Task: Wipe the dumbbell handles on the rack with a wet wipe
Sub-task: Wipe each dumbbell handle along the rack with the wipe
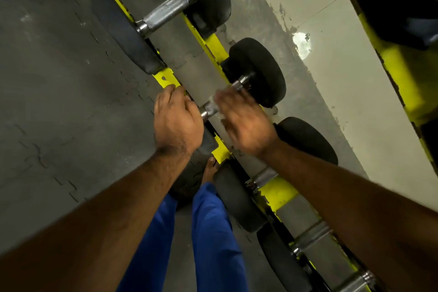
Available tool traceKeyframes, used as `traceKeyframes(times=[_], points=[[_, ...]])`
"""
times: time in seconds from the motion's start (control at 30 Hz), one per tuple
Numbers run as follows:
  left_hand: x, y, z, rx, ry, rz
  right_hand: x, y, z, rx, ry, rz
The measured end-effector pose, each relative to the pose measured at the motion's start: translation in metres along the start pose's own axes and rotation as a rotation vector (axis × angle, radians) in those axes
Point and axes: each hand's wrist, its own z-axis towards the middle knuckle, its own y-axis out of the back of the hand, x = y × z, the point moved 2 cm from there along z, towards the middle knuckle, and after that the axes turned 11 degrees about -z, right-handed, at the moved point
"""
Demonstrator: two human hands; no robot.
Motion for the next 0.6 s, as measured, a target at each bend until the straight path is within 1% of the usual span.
traceKeyframes(times=[0.03,0.07,0.1,0.17,0.2,0.23,0.27,0.3,0.33,0.37,0.4,0.43,0.5,0.53,0.57,0.6], points=[[0.0,0.0,0.0,0.001,0.009,0.001,-0.003,0.0,0.001,-0.012,-0.085,-0.014],[0.0,0.0,0.001,0.003,0.021,-0.002,0.003,-0.002,0.001,-0.029,-0.132,-0.01],[-0.001,0.001,0.0,0.005,0.028,-0.003,0.014,-0.004,-0.001,-0.039,-0.124,0.014],[-0.004,0.002,0.001,0.009,0.031,0.002,0.038,-0.009,-0.005,-0.017,0.008,0.067],[-0.005,0.003,0.001,0.014,0.034,0.006,0.039,-0.01,-0.006,0.0,0.077,0.056],[-0.004,0.003,0.002,0.017,0.032,0.01,0.033,-0.01,-0.005,0.0,0.12,0.012],[-0.003,0.003,0.001,0.017,0.026,0.012,0.021,-0.012,-0.003,-0.015,0.123,-0.052],[-0.003,0.002,0.001,0.018,0.016,0.014,0.007,-0.013,-0.001,-0.033,0.06,-0.103],[-0.002,0.002,0.001,0.023,0.01,0.014,-0.003,-0.014,0.0,-0.033,-0.057,-0.123],[-0.002,0.002,0.0,0.027,0.005,0.017,-0.005,-0.012,0.0,-0.038,-0.189,-0.112],[-0.002,0.002,0.001,0.032,0.002,0.019,0.005,-0.012,0.001,-0.047,-0.277,-0.091],[-0.003,0.003,0.001,0.034,0.007,0.022,0.019,-0.013,0.002,-0.062,-0.294,-0.046],[-0.004,0.003,0.002,0.037,0.016,0.029,0.034,-0.016,0.001,-0.084,-0.18,0.008],[-0.005,0.003,0.002,0.043,0.02,0.032,0.029,-0.017,0.0,-0.069,-0.123,-0.01],[-0.006,0.003,0.002,0.048,0.023,0.035,0.017,-0.016,0.0,-0.058,-0.111,-0.053],[-0.006,0.003,0.001,0.051,0.026,0.033,0.007,-0.015,0.002,-0.043,-0.158,-0.084]])
